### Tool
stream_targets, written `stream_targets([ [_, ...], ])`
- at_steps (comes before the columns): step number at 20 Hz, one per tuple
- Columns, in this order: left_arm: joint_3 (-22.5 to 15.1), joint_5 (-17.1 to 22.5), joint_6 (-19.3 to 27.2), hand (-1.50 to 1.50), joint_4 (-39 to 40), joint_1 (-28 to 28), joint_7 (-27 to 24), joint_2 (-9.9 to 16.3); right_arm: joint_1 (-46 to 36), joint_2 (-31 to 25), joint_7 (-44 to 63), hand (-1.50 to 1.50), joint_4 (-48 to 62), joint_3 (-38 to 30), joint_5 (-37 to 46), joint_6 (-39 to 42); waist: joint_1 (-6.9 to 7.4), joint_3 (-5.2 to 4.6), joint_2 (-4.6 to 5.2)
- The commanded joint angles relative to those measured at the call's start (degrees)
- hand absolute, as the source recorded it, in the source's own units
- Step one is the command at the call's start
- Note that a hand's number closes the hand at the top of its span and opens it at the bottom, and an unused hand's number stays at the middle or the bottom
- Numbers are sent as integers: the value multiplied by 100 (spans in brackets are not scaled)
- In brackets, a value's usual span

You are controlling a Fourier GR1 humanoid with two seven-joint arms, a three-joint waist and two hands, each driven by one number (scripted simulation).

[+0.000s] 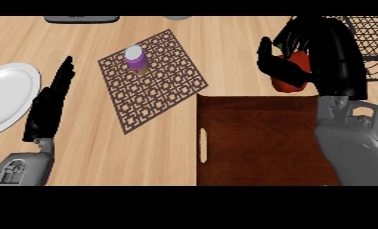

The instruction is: Pick the bell pepper from the tray and place it in the tiered basket

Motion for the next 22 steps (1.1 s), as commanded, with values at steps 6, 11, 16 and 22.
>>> stream_targets([
  [6,257,65,-250,0,177,-235,13,82,-958,-929,-518,150,755,-1148,-552,1162,41,1,21],
  [11,95,-120,-228,0,-103,105,4,-99,-1337,-992,-1104,150,1660,-1368,-481,1047,72,1,22],
  [16,93,-254,-138,0,13,66,-149,-192,-1012,-1209,-2019,150,2287,-1252,86,563,64,3,28],
  [22,-51,-401,35,0,234,-79,-221,-436,-1541,-1926,-2404,150,3724,-1010,1244,93,132,0,82],
])
